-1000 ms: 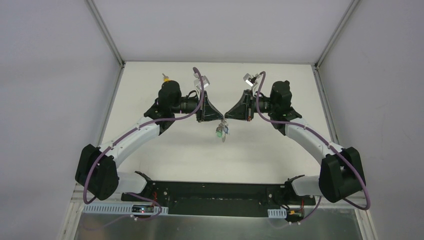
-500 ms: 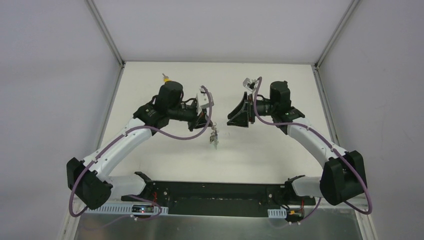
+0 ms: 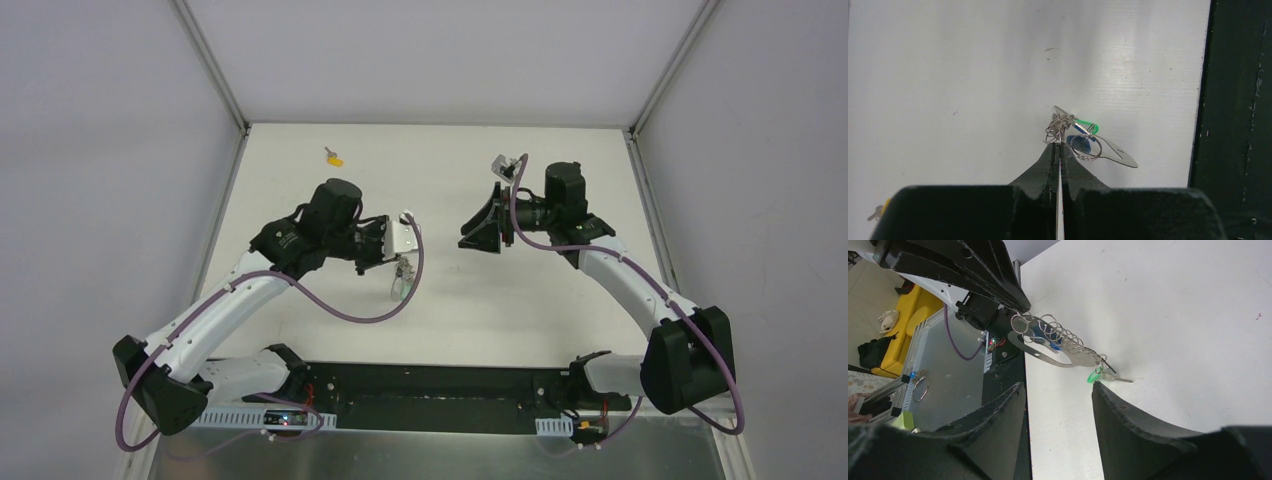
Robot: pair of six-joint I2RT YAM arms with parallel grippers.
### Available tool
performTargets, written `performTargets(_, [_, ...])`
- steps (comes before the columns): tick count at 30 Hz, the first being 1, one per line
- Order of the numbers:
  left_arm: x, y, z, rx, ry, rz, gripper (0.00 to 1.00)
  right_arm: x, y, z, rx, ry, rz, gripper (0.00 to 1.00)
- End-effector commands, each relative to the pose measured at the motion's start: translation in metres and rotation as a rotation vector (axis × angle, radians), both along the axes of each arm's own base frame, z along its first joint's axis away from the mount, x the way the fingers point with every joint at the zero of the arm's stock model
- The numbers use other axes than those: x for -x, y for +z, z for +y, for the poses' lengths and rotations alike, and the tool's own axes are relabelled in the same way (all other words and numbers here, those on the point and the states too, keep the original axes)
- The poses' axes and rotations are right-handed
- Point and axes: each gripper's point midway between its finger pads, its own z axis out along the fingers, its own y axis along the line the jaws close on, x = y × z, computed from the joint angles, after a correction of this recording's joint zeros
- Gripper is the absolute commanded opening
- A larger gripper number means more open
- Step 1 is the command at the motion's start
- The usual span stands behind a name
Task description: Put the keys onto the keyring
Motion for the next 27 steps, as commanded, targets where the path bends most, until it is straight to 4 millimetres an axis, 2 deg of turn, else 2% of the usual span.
performTargets(1, [0.000,0.016,0.003,0.009,-0.024,-0.083,0.00,-0.007,0.024,-0.001,-0.020,-0.024,-0.099,0.55])
performTargets(9, [0.000,0.024,0.000,0.071,0.032,-0.035,0.00,-0.024,0.024,0.000,0.000,-0.115,-0.080,0.56])
performTargets(16, [-0.025,0.038,0.011,0.179,0.199,0.035,0.00,-0.029,0.027,0.002,0.010,-0.153,-0.080,0.56])
performTargets(21, [-0.067,0.060,0.040,0.267,0.427,0.041,0.00,-0.032,0.025,-0.001,0.024,-0.186,-0.090,0.56])
performTargets(27, [-0.130,0.079,0.099,0.286,0.756,0.009,0.00,-0.030,0.024,-0.004,0.025,-0.191,-0.096,0.56])
